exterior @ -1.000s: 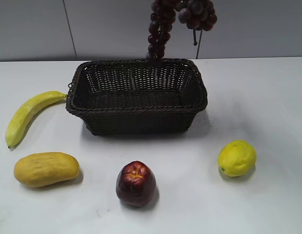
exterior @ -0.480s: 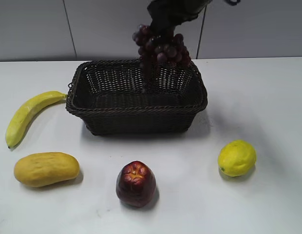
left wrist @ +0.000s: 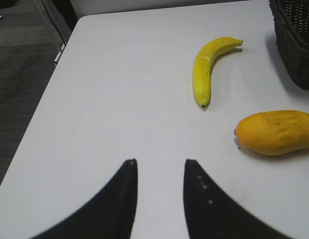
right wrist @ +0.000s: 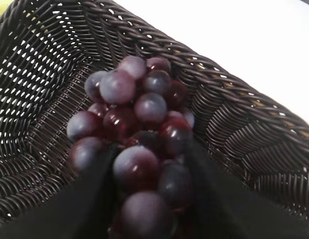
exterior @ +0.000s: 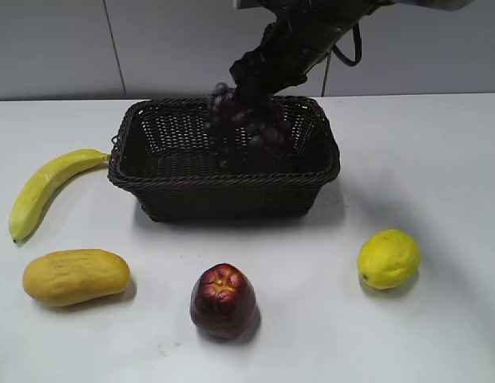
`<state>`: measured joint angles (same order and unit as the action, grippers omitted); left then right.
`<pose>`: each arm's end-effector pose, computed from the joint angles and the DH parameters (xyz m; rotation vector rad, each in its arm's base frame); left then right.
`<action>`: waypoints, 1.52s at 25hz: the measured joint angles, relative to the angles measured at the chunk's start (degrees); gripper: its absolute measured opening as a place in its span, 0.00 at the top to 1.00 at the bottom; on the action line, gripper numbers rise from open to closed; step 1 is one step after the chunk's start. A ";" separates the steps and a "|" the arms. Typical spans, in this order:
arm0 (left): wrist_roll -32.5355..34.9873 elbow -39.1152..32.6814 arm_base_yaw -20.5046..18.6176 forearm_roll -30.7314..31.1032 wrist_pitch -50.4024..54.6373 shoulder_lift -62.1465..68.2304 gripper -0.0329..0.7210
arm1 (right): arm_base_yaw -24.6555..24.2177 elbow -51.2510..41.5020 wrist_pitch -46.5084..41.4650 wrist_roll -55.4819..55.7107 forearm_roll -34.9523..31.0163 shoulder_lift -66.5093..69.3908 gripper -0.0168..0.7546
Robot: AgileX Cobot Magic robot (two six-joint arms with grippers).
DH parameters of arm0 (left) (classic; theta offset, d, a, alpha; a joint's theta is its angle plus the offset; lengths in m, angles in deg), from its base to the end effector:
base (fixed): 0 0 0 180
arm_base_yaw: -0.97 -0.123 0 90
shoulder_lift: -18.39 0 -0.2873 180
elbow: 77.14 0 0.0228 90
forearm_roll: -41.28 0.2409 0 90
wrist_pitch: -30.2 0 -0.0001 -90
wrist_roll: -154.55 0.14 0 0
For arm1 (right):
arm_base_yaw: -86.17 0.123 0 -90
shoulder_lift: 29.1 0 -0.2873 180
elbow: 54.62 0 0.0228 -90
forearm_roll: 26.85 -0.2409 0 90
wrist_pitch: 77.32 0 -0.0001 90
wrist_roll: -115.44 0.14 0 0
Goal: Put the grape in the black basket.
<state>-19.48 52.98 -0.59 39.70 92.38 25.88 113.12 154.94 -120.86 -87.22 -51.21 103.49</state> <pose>0.0275 -0.0027 0.2405 0.0817 2.0850 0.0466 0.4395 0.2681 0.1939 -0.8007 2.4035 0.5206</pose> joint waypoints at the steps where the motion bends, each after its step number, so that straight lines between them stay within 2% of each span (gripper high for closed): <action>1: 0.00 0.00 0.00 0.00 0.00 0.00 0.64 | 0.00 0.00 0.24 -0.05 -0.09 0.05 0.40; 2: 0.00 0.00 0.00 0.00 0.00 0.00 0.64 | 0.00 0.00 0.38 -0.17 -0.21 0.05 0.26; 3: 0.00 0.00 0.00 0.00 0.00 0.00 0.64 | 0.00 0.00 0.46 -0.23 -0.28 0.05 0.21; 7: 0.00 0.00 0.00 0.00 0.00 0.00 0.64 | 0.00 0.29 0.21 -0.29 -0.45 0.07 0.15; 17: 0.00 0.00 0.00 0.00 0.00 0.00 0.64 | -0.37 0.76 -2.07 1.36 1.44 -4.53 0.14; 24: 0.00 0.00 0.00 0.00 0.00 0.00 0.64 | -4.71 0.84 -5.63 4.86 4.22 -10.89 0.15; 31: 0.00 0.00 0.00 0.00 0.00 0.00 0.64 | -11.06 0.96 -10.46 9.15 11.74 -14.34 0.17; 35: 0.00 0.00 0.00 0.00 0.00 0.00 0.64 | -13.70 0.96 -15.34 13.88 19.11 -15.18 0.18; 38: 0.00 0.00 0.00 0.00 0.00 0.00 0.64 | -15.45 0.96 -19.12 15.73 20.87 -15.84 0.20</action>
<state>-19.48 52.98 -0.59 39.70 92.38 25.88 97.67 155.89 -139.97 -71.49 -30.34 87.64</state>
